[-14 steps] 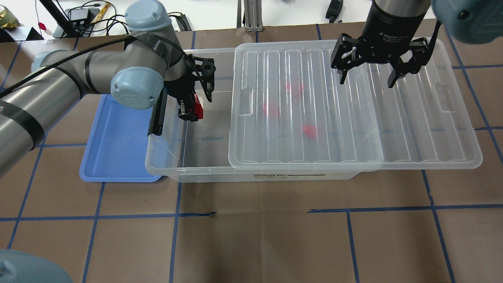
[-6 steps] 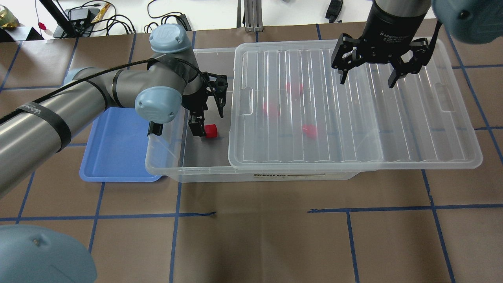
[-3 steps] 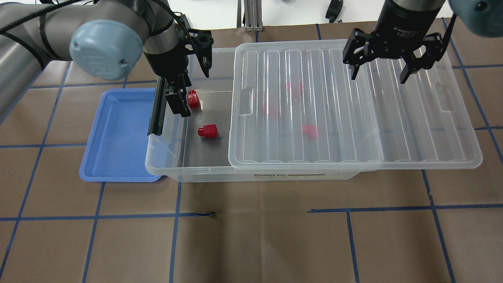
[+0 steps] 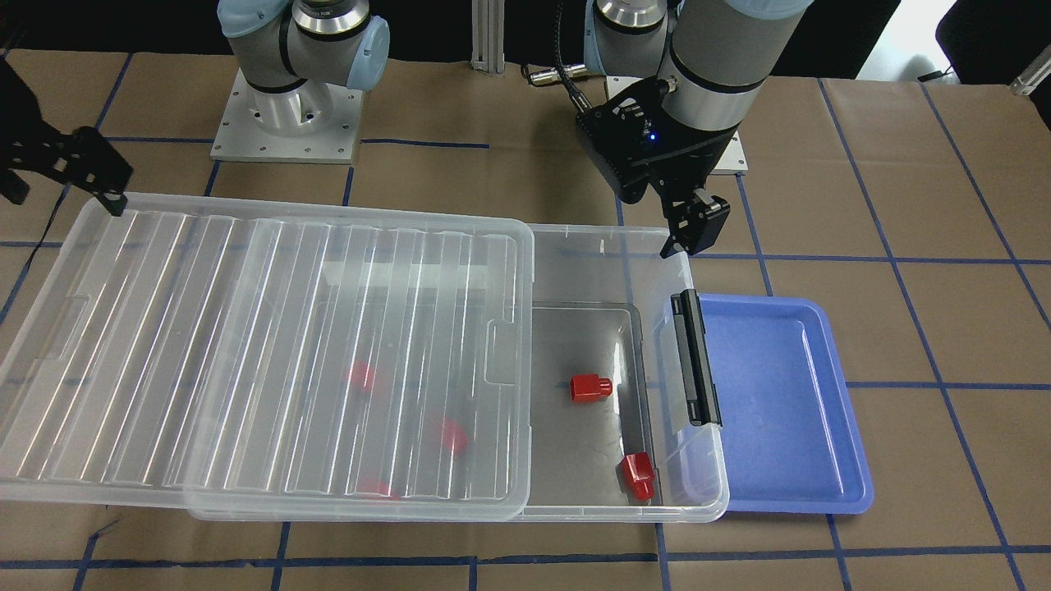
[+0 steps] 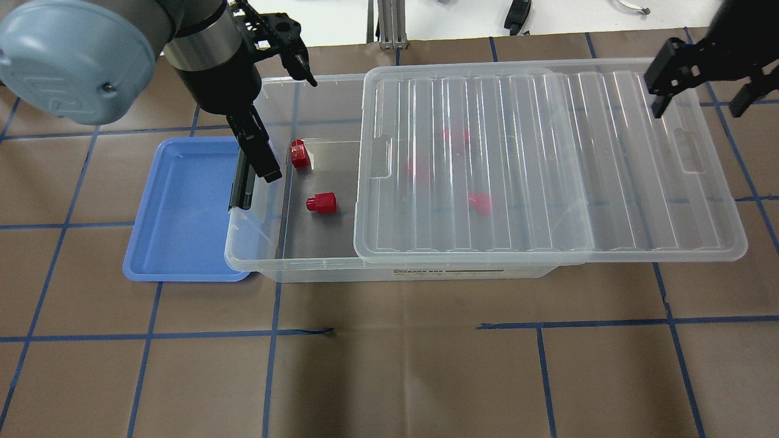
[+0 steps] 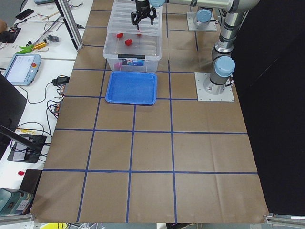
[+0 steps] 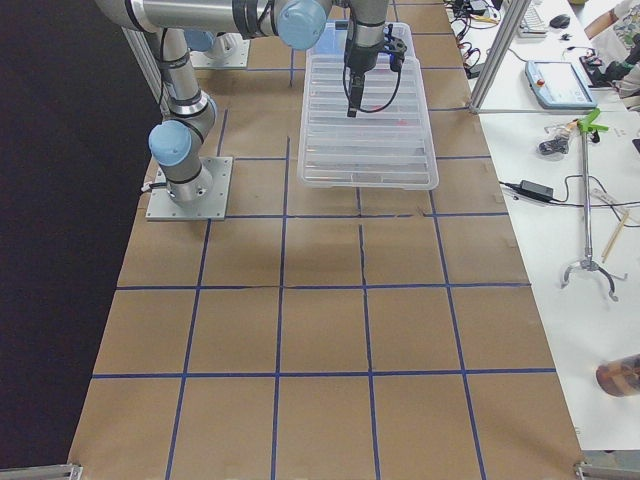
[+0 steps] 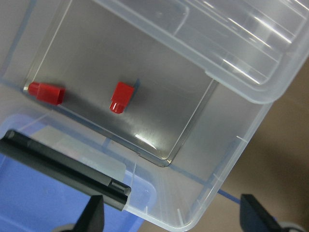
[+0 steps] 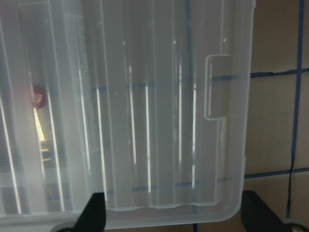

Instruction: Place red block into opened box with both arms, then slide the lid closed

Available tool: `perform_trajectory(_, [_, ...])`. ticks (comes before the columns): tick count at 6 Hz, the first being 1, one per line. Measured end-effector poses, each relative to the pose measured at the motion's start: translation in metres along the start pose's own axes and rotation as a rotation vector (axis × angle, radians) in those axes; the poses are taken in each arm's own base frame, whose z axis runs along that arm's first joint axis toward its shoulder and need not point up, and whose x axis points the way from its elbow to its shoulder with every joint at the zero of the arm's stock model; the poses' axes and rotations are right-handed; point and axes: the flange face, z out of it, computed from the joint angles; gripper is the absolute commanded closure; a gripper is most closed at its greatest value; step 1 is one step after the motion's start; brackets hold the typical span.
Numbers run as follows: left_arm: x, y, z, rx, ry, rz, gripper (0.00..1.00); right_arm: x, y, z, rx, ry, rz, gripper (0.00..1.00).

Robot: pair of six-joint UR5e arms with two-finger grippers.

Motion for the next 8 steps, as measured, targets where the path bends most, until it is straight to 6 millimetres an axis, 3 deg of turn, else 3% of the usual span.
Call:
perform_trajectory(2, [-0.001, 0.012, -0.02, 0.043, -0.056, -0.473, 0.02, 0.1, -0.005, 0.039, -0.05, -0.015, 0.016, 0.0])
perform_trajectory(4, [-0.008, 0.02, -0.029, 0.093, -0.069, -0.85, 0.02, 0.17, -0.021, 0.104, -0.065, -0.001, 0.046, 0.0])
perform_trajectory(5, [-0.009, 0.021, -0.032, 0.104, -0.07, -0.936, 0.02, 0.187, -0.019, 0.131, -0.078, -0.006, 0.061, 0.0])
perform_trajectory(6, [-0.009, 0.022, -0.032, 0.106, -0.07, -0.961, 0.02, 0.191, -0.015, 0.149, -0.088, -0.014, 0.075, 0.0])
perform_trajectory(8, [-0.008, 0.022, -0.032, 0.103, -0.069, -0.965, 0.02, 0.184, -0.008, 0.167, -0.103, -0.032, 0.119, 0.0])
